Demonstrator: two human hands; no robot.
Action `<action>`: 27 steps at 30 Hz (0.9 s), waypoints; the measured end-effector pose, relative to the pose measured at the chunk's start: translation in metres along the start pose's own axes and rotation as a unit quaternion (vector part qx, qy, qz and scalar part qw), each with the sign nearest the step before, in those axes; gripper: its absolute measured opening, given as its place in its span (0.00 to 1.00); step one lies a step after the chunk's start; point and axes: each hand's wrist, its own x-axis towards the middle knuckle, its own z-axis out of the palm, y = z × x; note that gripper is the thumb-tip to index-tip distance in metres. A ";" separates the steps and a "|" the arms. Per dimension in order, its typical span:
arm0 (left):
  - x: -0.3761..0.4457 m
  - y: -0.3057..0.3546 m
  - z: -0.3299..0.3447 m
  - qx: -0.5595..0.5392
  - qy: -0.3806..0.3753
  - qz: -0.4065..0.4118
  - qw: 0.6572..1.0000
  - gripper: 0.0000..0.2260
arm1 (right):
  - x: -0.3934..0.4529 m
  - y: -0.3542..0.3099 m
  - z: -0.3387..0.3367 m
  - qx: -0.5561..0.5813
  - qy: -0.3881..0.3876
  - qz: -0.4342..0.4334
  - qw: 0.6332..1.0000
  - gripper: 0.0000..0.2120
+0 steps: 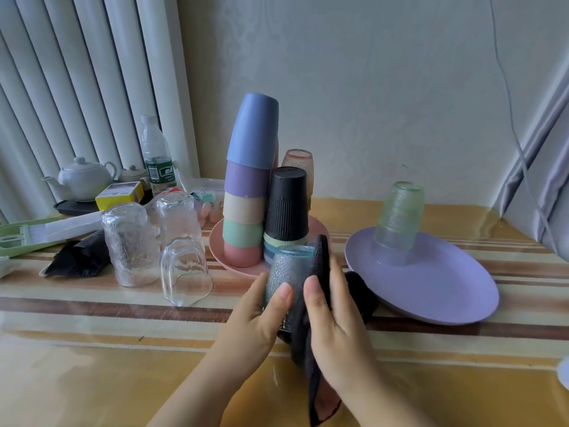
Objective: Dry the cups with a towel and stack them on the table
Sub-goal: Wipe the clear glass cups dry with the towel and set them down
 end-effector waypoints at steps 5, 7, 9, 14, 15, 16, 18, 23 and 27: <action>-0.004 0.007 0.000 -0.049 -0.049 -0.031 0.997 0.16 | 0.007 -0.007 -0.018 0.111 -0.033 0.080 0.990 0.17; -0.005 0.006 -0.003 -0.059 -0.058 -0.049 0.995 0.17 | 0.009 -0.003 -0.020 0.171 -0.047 0.131 0.975 0.27; -0.004 0.004 -0.009 -0.066 -0.067 -0.061 0.994 0.20 | 0.009 0.001 -0.018 0.211 -0.058 0.177 0.960 0.37; 0.004 -0.004 -0.012 -0.099 -0.011 -0.072 0.992 0.30 | 0.004 0.004 -0.009 0.162 -0.031 0.163 0.973 0.37; 0.007 -0.006 -0.010 -0.093 0.045 -0.058 0.993 0.29 | 0.004 0.004 -0.010 0.141 -0.017 0.141 0.980 0.30; 0.009 -0.007 -0.008 -0.080 0.098 -0.036 0.991 0.26 | 0.003 0.000 -0.012 0.123 0.001 0.125 0.984 0.21; 0.009 -0.007 -0.004 -0.024 0.145 0.027 0.989 0.18 | 0.001 -0.010 -0.012 0.098 0.023 0.106 0.989 0.12; 0.001 -0.008 0.005 0.007 0.064 0.027 0.998 0.22 | -0.004 0.004 0.001 0.073 0.017 0.043 0.996 0.19; 0.001 -0.002 0.001 -0.014 0.028 -0.003 1.000 0.18 | -0.002 0.000 0.004 0.067 -0.021 0.039 0.997 0.22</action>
